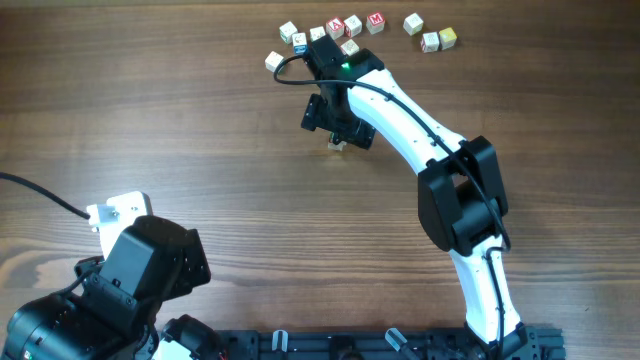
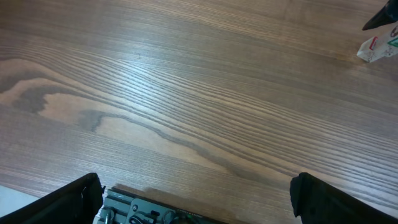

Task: Form a tower

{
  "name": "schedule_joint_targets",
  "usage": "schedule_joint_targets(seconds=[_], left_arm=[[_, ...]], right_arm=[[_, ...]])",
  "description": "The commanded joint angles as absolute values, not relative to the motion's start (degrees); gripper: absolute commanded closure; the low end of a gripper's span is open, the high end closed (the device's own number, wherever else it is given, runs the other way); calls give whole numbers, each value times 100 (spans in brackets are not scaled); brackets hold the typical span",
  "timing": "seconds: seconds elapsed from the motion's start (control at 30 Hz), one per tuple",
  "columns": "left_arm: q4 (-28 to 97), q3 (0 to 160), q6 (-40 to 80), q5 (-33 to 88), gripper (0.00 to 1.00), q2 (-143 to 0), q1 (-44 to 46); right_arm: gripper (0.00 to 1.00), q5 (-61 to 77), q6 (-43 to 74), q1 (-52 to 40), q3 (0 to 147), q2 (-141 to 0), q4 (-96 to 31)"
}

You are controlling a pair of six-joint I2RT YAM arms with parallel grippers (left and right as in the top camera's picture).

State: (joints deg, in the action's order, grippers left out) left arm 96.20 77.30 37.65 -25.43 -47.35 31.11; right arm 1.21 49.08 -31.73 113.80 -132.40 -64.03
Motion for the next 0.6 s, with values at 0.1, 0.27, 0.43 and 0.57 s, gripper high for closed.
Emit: schedule_joint_targets(seconds=[0.1,0.27,0.43,0.57], left_arm=[[9607,7725,3820,-2552,0,-4731,3085],[9607,7723,3820,-2552,0,-4731,3085],[9607,7725,3820,-2552,0,-4731,3085],[9607,7725,3820,-2552,0,-4731,3085]], right_arm=[[16,416,4574,-3116,11386,-13620,-6442],[29,412,4512,-3109,11386,-13620,-6410],[42,395,4501,-3109,11389,-13620,-6386],[46,338,4462,-3109,11389,-13620,-6410]])
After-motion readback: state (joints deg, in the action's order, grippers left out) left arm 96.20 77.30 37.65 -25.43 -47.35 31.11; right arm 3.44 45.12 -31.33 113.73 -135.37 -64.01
